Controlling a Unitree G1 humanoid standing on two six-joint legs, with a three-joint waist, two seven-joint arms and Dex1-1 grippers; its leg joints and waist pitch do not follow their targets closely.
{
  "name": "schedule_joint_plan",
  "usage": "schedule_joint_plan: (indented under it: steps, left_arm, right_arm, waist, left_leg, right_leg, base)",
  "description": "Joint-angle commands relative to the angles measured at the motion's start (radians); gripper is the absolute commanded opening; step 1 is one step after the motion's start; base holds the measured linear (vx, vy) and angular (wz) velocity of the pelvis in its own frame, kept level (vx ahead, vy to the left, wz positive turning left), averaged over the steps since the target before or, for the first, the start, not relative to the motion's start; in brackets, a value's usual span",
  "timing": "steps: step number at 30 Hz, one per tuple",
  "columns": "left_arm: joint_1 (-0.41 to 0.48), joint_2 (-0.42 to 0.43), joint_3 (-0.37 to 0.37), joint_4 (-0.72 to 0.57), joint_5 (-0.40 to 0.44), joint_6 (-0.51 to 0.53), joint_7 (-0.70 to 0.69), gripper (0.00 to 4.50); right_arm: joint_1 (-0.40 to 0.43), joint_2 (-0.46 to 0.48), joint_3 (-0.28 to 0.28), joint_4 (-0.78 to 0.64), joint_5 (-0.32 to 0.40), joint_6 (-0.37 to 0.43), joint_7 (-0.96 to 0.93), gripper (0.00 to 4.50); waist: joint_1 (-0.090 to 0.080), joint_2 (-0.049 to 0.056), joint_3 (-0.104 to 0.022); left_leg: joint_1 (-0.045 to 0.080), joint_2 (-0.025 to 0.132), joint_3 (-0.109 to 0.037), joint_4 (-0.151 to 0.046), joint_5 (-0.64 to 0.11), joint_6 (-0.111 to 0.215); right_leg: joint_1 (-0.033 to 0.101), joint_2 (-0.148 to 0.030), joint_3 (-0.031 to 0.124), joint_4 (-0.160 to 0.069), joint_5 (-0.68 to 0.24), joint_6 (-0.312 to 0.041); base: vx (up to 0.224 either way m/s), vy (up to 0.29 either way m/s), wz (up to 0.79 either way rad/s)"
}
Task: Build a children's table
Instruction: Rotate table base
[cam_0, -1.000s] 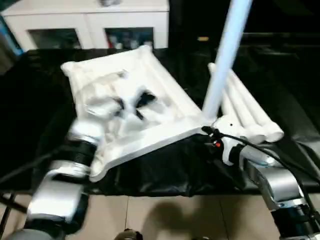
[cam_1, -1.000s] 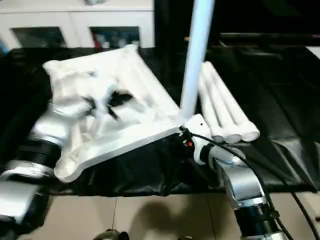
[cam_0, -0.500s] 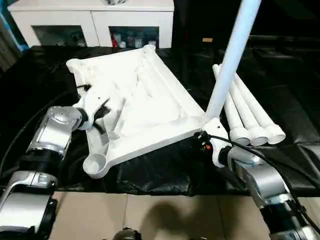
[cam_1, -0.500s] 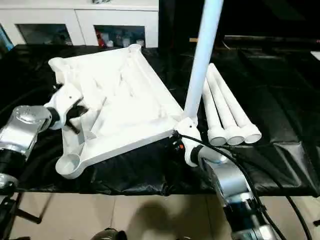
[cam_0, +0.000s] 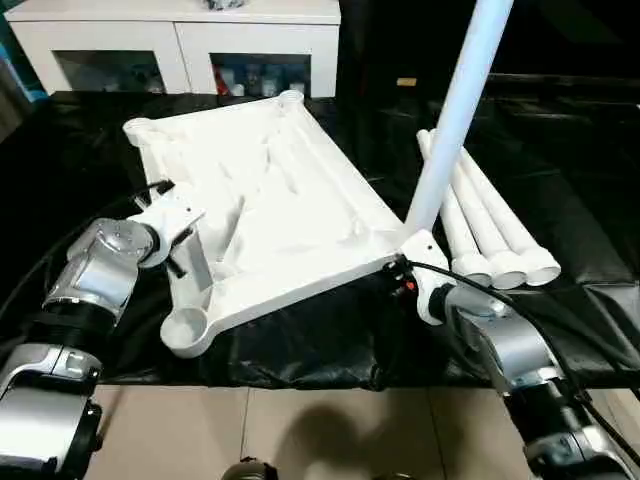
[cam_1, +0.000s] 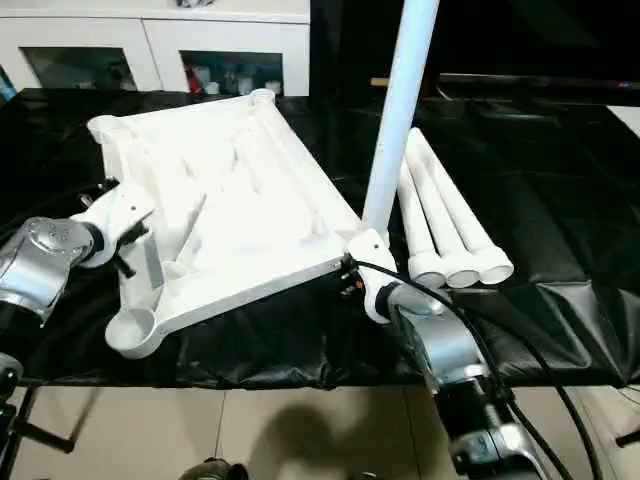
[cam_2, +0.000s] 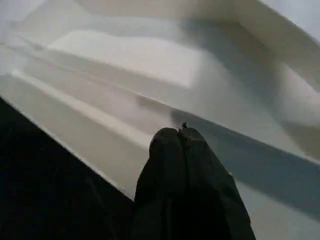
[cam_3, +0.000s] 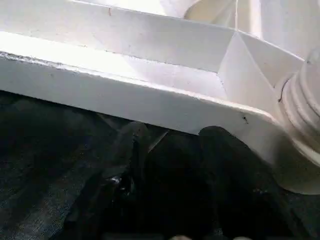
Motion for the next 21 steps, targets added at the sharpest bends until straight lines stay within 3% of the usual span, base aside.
schedule_joint_plan:
  steps: [1,5,9,12,15,21]
  left_arm:
    - [0.022,0.023,-0.035,-0.035,0.021,0.021,-0.061,0.0]
    - [0.059,0.058,-0.092,-0.095,0.024,0.044,-0.197,0.0]
    - [0.073,0.074,-0.119,-0.126,0.013,0.038,-0.263,0.0]
    - [0.12,0.09,-0.156,-0.262,-0.097,0.036,-0.474,0.0]
    - [0.137,0.078,-0.161,-0.35,-0.17,0.062,-0.563,0.0]
    - [0.122,0.005,-0.169,-0.448,-0.253,0.119,-0.619,0.0]
  right_arm:
    - [-0.035,0.013,-0.001,0.039,-0.006,-0.042,-0.012,1.67]
    - [-0.079,0.032,-0.006,0.12,-0.011,-0.088,-0.016,1.22]
    - [-0.102,0.041,-0.006,0.165,-0.016,-0.116,-0.015,1.06]
    - [-0.172,0.064,0.001,0.296,-0.03,-0.192,-0.011,0.76]
    - [-0.209,0.074,0.002,0.36,-0.039,-0.226,-0.011,0.55]
    - [-0.255,0.086,0.004,0.428,-0.048,-0.261,-0.007,0.04]
  waist:
    - [0.003,0.004,-0.075]
    - [0.003,-0.002,-0.076]
    - [0.001,0.001,-0.075]
    - [-0.001,0.001,-0.075]
    - [0.004,0.001,-0.073]
    - [0.002,-0.002,-0.077]
  left_leg:
    - [0.032,0.06,-0.035,-0.072,-0.194,-0.013]
    - [0.035,0.061,-0.033,-0.071,-0.181,-0.011]
    - [0.035,0.061,-0.032,-0.07,-0.175,-0.011]
    - [0.035,0.063,-0.032,-0.071,-0.182,-0.016]
    - [0.038,0.063,-0.029,-0.073,-0.198,-0.026]
    - [0.035,0.059,-0.026,-0.069,-0.163,-0.016]
  right_leg:
    - [0.043,-0.075,0.052,-0.062,-0.099,-0.22]
    - [0.043,-0.077,0.052,-0.058,-0.082,-0.237]
    - [0.042,-0.075,0.052,-0.054,-0.067,-0.242]
    - [0.043,-0.081,0.052,-0.056,-0.088,-0.257]
    - [0.04,-0.077,0.052,-0.053,-0.093,-0.263]
    - [0.047,-0.073,0.051,-0.047,-0.041,-0.268]
  base:
    - [0.0,0.0,0.0]
    - [0.0,0.0,0.0]
    - [0.0,0.0,0.0]
    - [0.0,0.0,0.0]
    - [0.0,0.0,0.0]
    - [0.0,0.0,0.0]
